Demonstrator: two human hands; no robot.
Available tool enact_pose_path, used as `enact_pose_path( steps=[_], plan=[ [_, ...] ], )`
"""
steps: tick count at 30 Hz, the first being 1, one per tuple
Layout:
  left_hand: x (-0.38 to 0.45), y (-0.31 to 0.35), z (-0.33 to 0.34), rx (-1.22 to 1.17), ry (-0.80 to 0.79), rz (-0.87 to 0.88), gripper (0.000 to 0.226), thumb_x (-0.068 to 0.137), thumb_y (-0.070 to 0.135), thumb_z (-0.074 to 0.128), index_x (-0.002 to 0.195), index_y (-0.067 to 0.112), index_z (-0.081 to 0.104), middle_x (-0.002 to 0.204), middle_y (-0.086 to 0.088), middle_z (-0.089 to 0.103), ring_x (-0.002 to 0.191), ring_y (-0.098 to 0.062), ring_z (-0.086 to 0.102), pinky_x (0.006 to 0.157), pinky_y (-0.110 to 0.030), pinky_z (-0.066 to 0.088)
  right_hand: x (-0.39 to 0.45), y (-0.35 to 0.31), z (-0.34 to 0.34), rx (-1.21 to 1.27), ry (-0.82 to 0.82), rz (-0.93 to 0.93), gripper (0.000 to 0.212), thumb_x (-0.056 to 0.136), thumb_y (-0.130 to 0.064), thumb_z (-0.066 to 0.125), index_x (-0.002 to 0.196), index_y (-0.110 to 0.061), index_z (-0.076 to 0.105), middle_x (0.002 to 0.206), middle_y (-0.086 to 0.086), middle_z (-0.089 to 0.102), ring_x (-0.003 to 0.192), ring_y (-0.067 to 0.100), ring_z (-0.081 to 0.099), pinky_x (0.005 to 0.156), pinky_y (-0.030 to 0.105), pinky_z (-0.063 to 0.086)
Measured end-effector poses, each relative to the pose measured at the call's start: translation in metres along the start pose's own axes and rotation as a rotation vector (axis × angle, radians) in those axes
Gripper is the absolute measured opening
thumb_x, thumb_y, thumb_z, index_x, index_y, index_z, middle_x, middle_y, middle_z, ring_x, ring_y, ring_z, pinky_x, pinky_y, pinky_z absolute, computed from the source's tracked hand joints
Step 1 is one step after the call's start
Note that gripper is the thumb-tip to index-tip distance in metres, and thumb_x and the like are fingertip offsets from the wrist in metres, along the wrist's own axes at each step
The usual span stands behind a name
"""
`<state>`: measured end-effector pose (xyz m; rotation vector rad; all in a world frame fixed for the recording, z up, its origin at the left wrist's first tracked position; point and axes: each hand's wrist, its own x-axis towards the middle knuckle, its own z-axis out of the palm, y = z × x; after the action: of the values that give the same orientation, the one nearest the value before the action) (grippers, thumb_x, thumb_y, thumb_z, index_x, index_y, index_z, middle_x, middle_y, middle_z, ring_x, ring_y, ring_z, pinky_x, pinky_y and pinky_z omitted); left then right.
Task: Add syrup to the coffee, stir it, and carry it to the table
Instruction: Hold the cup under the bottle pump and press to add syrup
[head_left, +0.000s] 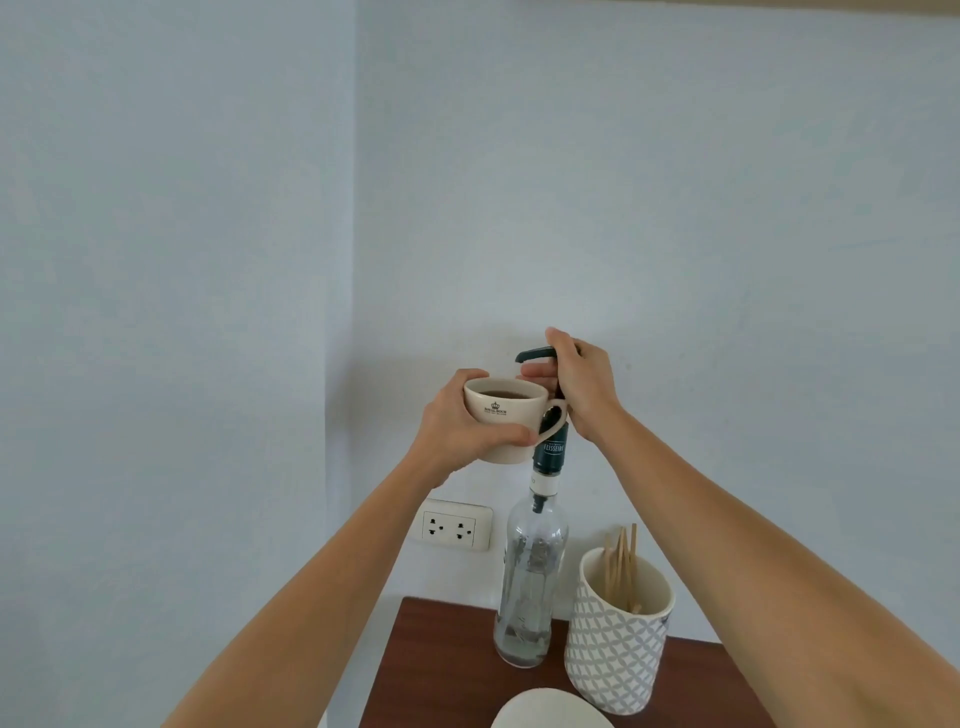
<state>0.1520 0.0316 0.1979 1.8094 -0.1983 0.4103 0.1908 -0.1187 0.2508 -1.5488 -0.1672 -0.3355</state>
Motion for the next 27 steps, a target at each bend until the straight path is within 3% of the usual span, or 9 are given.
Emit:
enact_pose_path(
  steps=[3, 5, 9, 14, 17, 21, 24, 27],
  plan=[
    [-0.006, 0.003, -0.001, 0.000, 0.020, 0.002, 0.083, 0.048, 0.030, 0.093, 0.121, 0.030, 0.054, 0.111, 0.006, 0.064, 0.101, -0.014, 0.062, 0.069, -0.026, 0.053, -0.010, 0.001, -0.006, -0.168, 0.101, -0.032, 0.056, 0.087, -0.063, 0.055, 0.095, -0.008, 0.063, 0.085, 0.008, 0.077, 0.073, 0.021, 0.074, 0.066, 0.032, 0.057],
    [-0.012, 0.004, -0.001, 0.002, 0.029, 0.011, 0.080, 0.052, 0.027, 0.095, 0.120, 0.030, 0.054, 0.109, 0.008, 0.064, 0.099, -0.012, 0.061, 0.067, -0.024, 0.051, -0.021, 0.006, -0.012, -0.228, 0.187, -0.080, 0.061, 0.085, -0.069, 0.051, 0.100, -0.011, 0.061, 0.092, 0.004, 0.073, 0.088, 0.024, 0.072, 0.080, 0.039, 0.058],
    [-0.031, 0.003, 0.002, 0.015, 0.027, 0.021, 0.084, 0.046, 0.033, 0.094, 0.120, 0.030, 0.054, 0.107, 0.011, 0.064, 0.100, -0.011, 0.063, 0.071, -0.025, 0.053, -0.057, 0.022, -0.030, -0.367, 0.169, -0.144, 0.052, 0.096, -0.054, 0.046, 0.091, -0.005, 0.064, 0.090, 0.008, 0.073, 0.089, 0.029, 0.067, 0.077, 0.041, 0.053],
    [-0.063, -0.006, 0.013, 0.029, 0.006, 0.022, 0.094, 0.033, 0.046, 0.089, 0.119, 0.031, 0.054, 0.107, 0.009, 0.067, 0.101, -0.013, 0.065, 0.081, -0.035, 0.060, -0.097, 0.047, -0.048, -0.337, -0.094, -0.068, 0.055, 0.099, -0.052, 0.041, 0.092, -0.007, 0.073, 0.089, 0.011, 0.077, 0.089, 0.030, 0.073, 0.088, 0.049, 0.059],
    [-0.087, -0.016, 0.026, 0.046, -0.002, 0.024, 0.093, 0.034, 0.047, 0.089, 0.118, 0.031, 0.055, 0.105, 0.010, 0.067, 0.100, -0.011, 0.066, 0.082, -0.036, 0.059, -0.115, 0.065, -0.058, -0.279, -0.143, -0.025, 0.050, 0.101, -0.045, 0.042, 0.094, -0.006, 0.073, 0.093, 0.012, 0.077, 0.089, 0.028, 0.075, 0.087, 0.049, 0.060],
    [-0.123, -0.040, 0.047, 0.050, -0.013, 0.015, 0.094, 0.037, 0.046, 0.091, 0.120, 0.028, 0.054, 0.104, 0.014, 0.068, 0.100, -0.005, 0.066, 0.087, -0.032, 0.057, -0.141, 0.094, -0.079, -0.237, -0.172, 0.064, 0.041, 0.105, -0.028, 0.042, 0.098, 0.001, 0.069, 0.097, 0.021, 0.075, 0.093, 0.035, 0.074, 0.086, 0.050, 0.061],
    [-0.150, -0.063, 0.064, 0.043, -0.052, -0.003, 0.090, 0.045, 0.034, 0.097, 0.123, 0.027, 0.052, 0.107, 0.014, 0.068, 0.100, -0.003, 0.065, 0.089, -0.030, 0.055, -0.162, 0.123, -0.094, -0.242, -0.186, 0.096, 0.038, 0.105, -0.025, 0.042, 0.100, 0.003, 0.068, 0.100, 0.023, 0.074, 0.095, 0.033, 0.073, 0.087, 0.054, 0.059],
    [-0.174, -0.087, 0.078, 0.048, -0.089, -0.022, 0.087, 0.051, 0.029, 0.098, 0.123, 0.030, 0.051, 0.109, 0.016, 0.068, 0.102, 0.002, 0.063, 0.087, -0.019, 0.051, -0.181, 0.154, -0.107, -0.276, -0.156, 0.119, 0.035, 0.104, -0.024, 0.044, 0.096, -0.001, 0.069, 0.097, 0.020, 0.074, 0.095, 0.033, 0.073, 0.088, 0.055, 0.058]
  ],
)
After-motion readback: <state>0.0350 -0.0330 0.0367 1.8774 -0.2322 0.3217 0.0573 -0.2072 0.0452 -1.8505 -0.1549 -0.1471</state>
